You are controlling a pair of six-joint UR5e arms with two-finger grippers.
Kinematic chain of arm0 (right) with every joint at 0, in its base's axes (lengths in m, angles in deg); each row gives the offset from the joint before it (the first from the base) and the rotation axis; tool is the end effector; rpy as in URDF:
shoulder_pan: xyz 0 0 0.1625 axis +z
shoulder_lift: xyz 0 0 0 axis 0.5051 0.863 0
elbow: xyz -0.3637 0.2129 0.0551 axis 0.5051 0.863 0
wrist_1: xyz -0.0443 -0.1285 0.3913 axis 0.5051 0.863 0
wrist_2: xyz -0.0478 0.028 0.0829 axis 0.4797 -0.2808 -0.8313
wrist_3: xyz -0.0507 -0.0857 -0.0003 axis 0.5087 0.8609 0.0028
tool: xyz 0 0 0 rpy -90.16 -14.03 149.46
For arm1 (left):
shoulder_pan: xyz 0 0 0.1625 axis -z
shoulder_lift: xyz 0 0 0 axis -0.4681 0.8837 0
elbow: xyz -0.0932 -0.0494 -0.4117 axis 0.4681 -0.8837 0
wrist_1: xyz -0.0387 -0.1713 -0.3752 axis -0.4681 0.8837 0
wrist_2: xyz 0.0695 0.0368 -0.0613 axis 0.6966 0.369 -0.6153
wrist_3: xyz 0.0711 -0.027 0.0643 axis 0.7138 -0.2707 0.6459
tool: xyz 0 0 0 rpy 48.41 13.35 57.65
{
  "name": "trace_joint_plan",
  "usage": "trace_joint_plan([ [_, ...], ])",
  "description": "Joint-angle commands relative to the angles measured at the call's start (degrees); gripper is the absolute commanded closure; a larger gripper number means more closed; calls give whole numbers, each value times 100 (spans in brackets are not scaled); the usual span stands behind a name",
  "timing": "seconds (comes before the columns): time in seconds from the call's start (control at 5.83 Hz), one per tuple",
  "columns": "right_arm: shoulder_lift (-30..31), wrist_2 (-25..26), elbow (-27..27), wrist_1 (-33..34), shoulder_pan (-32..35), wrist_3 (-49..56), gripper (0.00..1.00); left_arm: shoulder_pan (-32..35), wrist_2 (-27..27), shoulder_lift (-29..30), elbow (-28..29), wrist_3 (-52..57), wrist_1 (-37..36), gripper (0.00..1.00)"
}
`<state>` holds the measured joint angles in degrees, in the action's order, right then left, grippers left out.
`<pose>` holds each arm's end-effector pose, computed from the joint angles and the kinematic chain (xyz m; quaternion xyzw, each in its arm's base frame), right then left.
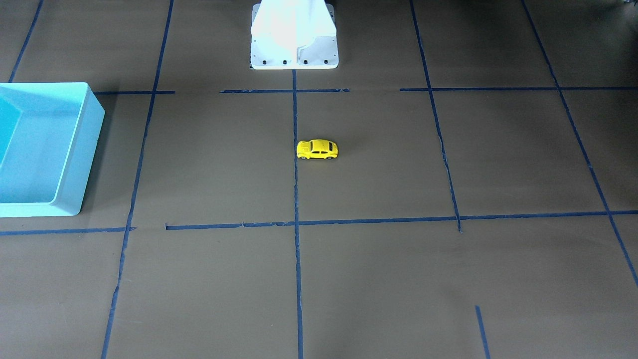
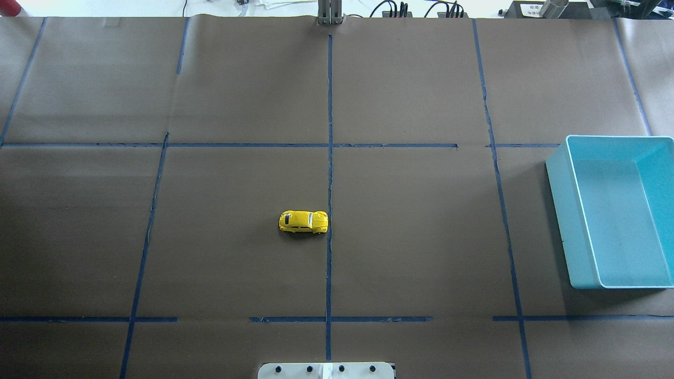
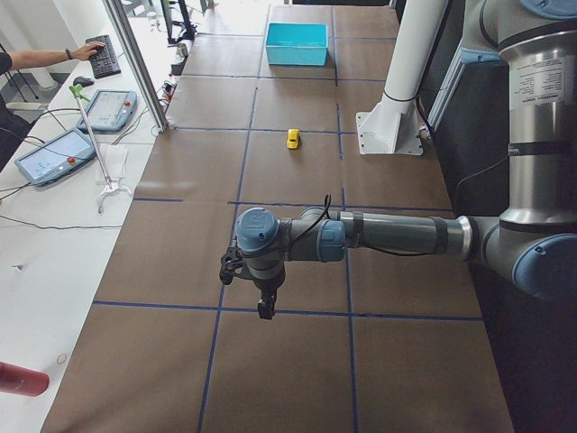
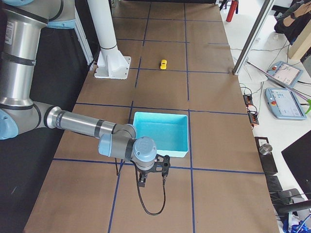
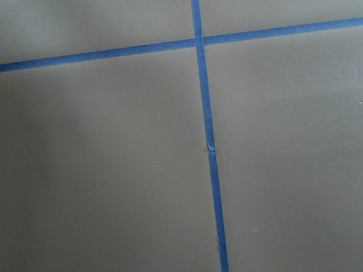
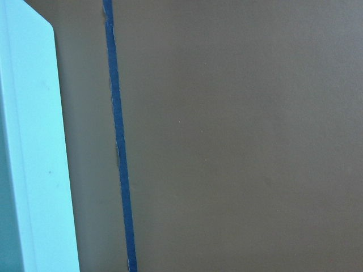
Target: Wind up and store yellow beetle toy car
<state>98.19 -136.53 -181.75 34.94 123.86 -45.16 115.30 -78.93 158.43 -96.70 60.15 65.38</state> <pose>0.0834 -0.3565 0.7237 -0.0399 -0.3945 0.0331 0.9174 -0.0443 -0.4390 0.6443 -0.0004 0.3744 0.0667 0.9249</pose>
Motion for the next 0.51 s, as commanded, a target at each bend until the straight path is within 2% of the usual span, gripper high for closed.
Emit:
trace_joint_plan([
  [0.0, 9, 2, 55, 0, 0, -9, 0, -3, 0, 0, -3, 0, 0, 0],
  [0.34, 9, -77, 91, 0, 0, 0, 0, -3, 0, 0, -3, 0, 0, 0],
])
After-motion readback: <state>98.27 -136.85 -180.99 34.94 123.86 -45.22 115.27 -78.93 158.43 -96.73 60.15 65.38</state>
